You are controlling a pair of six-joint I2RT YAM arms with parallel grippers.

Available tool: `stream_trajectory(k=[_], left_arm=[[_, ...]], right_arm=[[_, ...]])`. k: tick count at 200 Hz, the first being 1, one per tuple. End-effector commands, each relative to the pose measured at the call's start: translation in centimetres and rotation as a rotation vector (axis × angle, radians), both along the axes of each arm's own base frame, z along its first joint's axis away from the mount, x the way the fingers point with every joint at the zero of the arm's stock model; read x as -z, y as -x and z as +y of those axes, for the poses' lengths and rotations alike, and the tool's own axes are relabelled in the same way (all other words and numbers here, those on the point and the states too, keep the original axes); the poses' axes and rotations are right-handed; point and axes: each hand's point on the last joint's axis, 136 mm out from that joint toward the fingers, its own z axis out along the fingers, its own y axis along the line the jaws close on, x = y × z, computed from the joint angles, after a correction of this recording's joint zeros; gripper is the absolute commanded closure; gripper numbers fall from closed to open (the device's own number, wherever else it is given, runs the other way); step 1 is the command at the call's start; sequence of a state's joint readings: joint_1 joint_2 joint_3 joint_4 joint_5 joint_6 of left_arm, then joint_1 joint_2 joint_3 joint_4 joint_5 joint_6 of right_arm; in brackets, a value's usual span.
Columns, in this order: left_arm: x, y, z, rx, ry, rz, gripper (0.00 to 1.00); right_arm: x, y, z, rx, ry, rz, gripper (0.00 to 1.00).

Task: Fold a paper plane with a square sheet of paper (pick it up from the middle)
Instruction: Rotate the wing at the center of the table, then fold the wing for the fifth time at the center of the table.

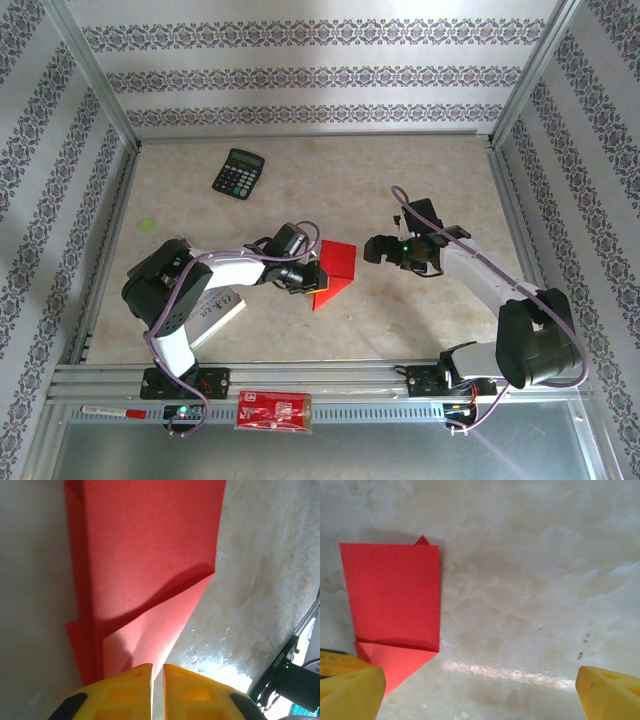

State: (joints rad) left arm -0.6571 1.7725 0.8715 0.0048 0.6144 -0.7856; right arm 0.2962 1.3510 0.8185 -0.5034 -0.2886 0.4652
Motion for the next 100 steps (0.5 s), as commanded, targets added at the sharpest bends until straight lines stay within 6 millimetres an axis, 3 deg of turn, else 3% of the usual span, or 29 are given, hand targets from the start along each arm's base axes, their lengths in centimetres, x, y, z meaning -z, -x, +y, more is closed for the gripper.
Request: stream_trajectory(k=[1, 58, 100], left_arm=[[-0.1, -0.5, 0.2, 0.002, 0.020, 0.005, 0.90], [1.7, 0.2, 0.6, -0.047, 0.124, 0.097, 0.96], [2.3, 0.4, 1.6, -0.072, 0.153, 0.128, 0.99]], right_arm=[[0.6, 1.5, 3.0, -0.085, -0.159, 0.039, 0.07], [1.6, 1.7, 7.1, -0.130, -0.277, 0.074, 0.39], [3.3, 2.0, 8.4, -0.138, -0.312, 0.148, 0.49]])
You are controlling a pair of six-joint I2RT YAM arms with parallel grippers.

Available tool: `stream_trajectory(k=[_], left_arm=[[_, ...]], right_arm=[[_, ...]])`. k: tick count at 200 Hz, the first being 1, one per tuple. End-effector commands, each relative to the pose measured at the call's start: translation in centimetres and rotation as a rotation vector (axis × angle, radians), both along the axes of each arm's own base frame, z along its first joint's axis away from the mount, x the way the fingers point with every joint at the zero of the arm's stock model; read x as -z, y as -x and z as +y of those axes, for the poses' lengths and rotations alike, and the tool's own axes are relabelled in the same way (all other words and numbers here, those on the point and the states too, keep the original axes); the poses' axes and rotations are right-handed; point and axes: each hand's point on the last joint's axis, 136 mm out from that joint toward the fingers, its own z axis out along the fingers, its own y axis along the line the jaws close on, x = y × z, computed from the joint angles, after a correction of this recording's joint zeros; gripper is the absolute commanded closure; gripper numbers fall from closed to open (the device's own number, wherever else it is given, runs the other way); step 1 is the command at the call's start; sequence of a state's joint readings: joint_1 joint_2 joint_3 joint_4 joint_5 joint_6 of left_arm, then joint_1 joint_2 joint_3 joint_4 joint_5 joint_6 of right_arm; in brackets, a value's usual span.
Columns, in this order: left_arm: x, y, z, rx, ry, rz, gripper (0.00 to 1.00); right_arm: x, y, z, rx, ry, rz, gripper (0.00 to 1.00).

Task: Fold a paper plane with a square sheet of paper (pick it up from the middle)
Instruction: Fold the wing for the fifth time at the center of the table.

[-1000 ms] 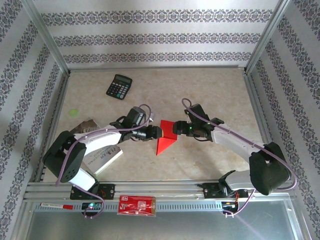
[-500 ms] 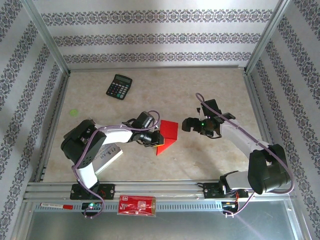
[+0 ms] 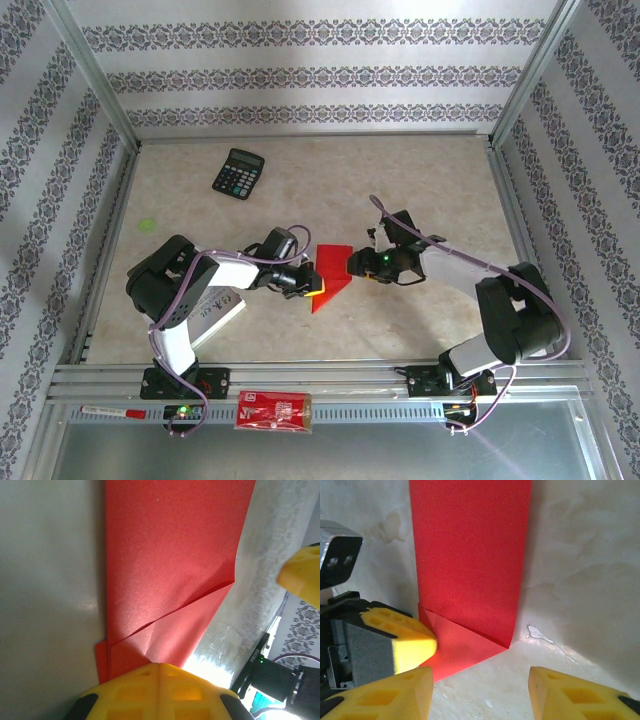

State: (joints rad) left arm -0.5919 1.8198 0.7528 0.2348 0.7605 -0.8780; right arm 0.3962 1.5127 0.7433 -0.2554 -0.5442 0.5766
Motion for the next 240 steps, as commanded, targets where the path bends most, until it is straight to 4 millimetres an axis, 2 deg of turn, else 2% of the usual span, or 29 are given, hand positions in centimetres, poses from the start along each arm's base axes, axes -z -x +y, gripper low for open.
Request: stream_trajectory(k=[1, 57, 121, 189, 240], left_arm=[[0.9, 0.1, 0.9, -0.030, 0.015, 0.044, 0.99], [1.2, 0.4, 1.5, -0.027, 0.007, 0.046, 1.00], [1.2, 0.5, 1.6, -0.025, 0.002, 0.037, 1.00], [1.1, 0.5, 1.6, -0.017, -0.003, 0.034, 1.00], [0.9, 0.3, 1.8, 0.000, -0.029, 0.015, 0.98]], right_arm=[[0.1, 0.1, 1.5, -0.017, -0.066, 0.024, 0.49], [1.7, 0.2, 2.4, -0.012, -0.095, 0.064, 0.51], [2.9, 0.1, 2.5, 0.011, -0.101, 0.086, 0.53], [2.2, -1.2, 2.9, 0.041, -0.144, 0.063, 0.72], [2.1, -1.0, 2.5, 0.059, -0.135, 0.076, 0.84]])
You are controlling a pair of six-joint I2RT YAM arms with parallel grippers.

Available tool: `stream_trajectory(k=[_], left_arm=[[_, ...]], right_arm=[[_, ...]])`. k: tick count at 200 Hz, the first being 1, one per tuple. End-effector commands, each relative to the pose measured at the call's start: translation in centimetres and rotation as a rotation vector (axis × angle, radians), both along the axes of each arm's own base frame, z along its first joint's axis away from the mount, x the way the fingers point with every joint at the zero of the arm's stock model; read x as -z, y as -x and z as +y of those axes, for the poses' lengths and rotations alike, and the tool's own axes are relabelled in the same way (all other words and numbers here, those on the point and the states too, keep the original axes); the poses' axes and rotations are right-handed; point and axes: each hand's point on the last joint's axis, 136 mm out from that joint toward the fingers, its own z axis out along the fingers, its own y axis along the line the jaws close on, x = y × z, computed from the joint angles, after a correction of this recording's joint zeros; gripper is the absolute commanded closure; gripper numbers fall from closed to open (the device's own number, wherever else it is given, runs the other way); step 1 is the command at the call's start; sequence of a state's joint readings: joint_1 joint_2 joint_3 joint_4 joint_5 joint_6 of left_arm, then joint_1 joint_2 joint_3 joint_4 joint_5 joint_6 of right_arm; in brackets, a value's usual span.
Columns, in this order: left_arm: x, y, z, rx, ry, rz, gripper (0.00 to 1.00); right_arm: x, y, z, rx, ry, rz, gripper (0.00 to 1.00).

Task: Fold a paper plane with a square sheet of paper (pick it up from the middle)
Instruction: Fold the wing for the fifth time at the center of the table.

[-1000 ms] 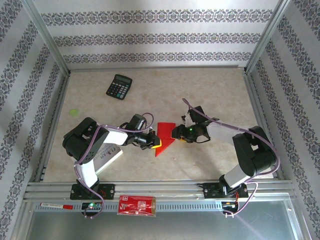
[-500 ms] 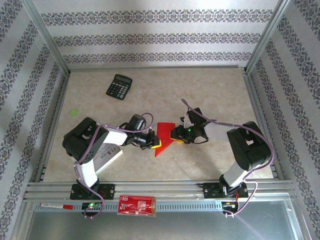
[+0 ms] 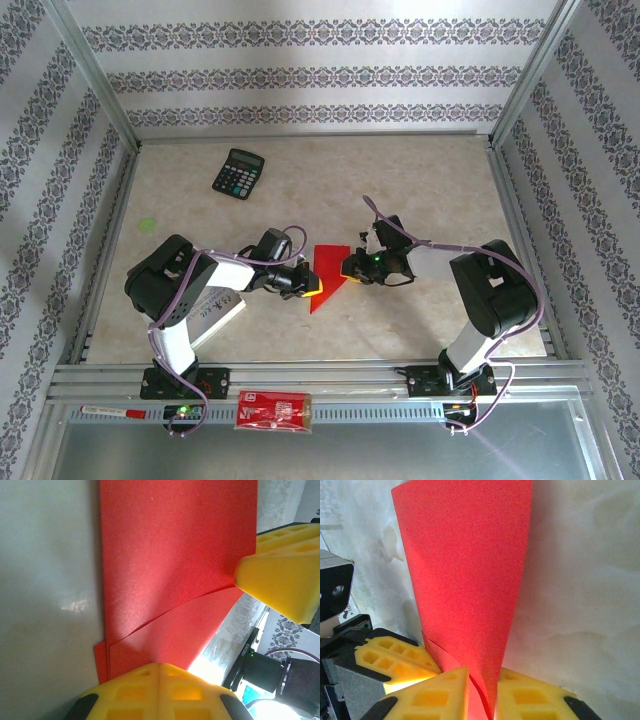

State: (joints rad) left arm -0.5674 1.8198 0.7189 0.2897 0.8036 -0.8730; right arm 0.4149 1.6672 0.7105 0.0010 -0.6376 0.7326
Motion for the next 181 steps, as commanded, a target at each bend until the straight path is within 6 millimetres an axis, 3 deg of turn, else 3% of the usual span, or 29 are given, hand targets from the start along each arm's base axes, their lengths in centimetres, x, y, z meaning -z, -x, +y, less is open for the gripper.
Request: stream_trajectory(k=[1, 51, 90, 125, 163, 181], left_arm=[[0.9, 0.2, 1.3, -0.005, -0.069, 0.017, 0.98], [-0.3, -0.6, 1.2, -0.001, -0.085, -0.033, 0.85], [-2.5, -1.6, 1.3, -0.026, -0.079, -0.105, 0.73], [-5.0, -2.4, 2.3, -0.043, -0.128, -0.221, 0.69], [-7.5, -1.6, 3.7, 0.003, -0.250, -0.429, 0.66], [-7.8, -0.6, 3.9, 0.047, -0.321, -0.513, 0.61]], right_arm=[[-0.4, 0.2, 0.0, 0.006, -0.010, 0.002, 0.84], [-0.6, 0.5, -0.1, 0.034, -0.001, 0.029, 1.00], [-0.7, 0.7, -0.2, 0.083, 0.011, 0.056, 1.00], [-1.3, 1.1, -0.2, 0.123, 0.015, 0.074, 1.00], [-1.6, 1.6, -0.4, 0.164, 0.015, 0.109, 1.00], [-1.8, 1.8, -0.1, 0.165, 0.013, 0.123, 1.00]])
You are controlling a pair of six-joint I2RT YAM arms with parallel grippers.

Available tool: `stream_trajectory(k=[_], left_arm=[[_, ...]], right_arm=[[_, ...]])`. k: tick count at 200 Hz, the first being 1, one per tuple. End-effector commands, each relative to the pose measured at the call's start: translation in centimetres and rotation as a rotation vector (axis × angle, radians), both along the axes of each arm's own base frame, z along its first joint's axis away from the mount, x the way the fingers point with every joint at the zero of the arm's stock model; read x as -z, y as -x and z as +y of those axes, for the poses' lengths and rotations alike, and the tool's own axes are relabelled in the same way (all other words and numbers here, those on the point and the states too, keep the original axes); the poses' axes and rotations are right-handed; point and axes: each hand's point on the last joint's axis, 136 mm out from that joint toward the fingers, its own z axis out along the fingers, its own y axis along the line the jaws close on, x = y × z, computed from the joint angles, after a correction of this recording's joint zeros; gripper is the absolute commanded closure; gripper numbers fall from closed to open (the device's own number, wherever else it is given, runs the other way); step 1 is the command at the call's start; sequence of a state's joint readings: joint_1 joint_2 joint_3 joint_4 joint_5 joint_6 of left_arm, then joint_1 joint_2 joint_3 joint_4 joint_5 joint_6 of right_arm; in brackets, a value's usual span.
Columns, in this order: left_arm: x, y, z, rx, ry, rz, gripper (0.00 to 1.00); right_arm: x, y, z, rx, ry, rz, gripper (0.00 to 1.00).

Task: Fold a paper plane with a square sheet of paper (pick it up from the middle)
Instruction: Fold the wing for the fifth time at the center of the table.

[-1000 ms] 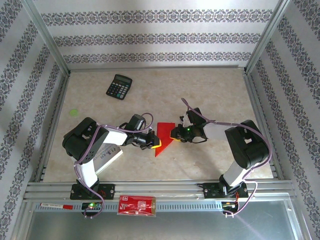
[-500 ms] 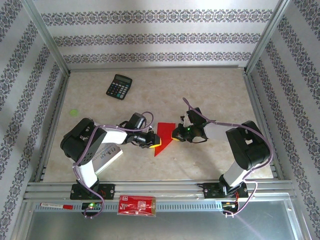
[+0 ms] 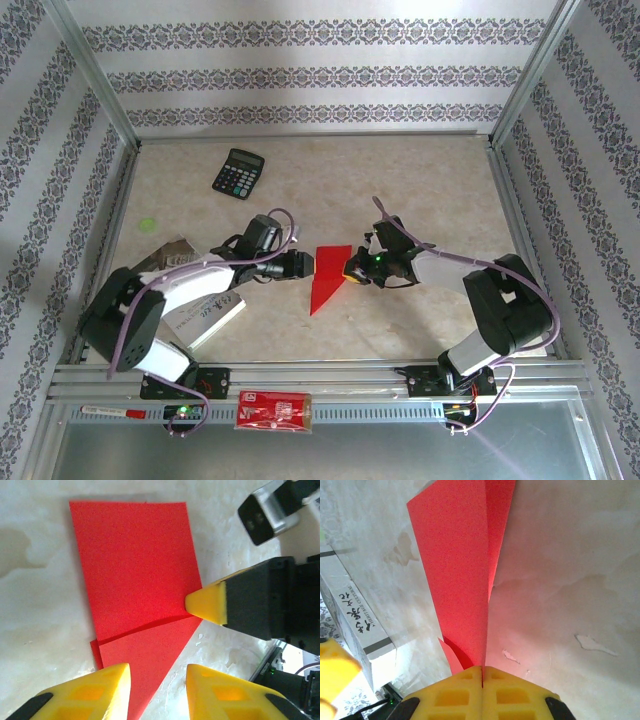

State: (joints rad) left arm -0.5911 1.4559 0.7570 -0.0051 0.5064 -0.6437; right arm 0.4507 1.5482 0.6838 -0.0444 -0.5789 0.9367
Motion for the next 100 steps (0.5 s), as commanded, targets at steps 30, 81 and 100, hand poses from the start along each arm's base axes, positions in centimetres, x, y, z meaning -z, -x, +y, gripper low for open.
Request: stream_trajectory(k=[30, 81, 100], left_arm=[[0.8, 3.1, -0.1, 0.130, -0.237, -0.196, 0.56], [2.3, 5.4, -2.8, 0.265, -0.400, -0.338, 0.51], [3.2, 5.5, -3.2, 0.296, -0.477, -0.376, 0.50]], right_arm=[[-0.2, 1.0, 0.4, 0.035, 0.004, 0.067, 1.00], [-0.6, 1.1, 1.3, 0.048, -0.021, 0.109, 1.00], [-0.6, 1.1, 1.6, 0.059, -0.035, 0.126, 1.00]])
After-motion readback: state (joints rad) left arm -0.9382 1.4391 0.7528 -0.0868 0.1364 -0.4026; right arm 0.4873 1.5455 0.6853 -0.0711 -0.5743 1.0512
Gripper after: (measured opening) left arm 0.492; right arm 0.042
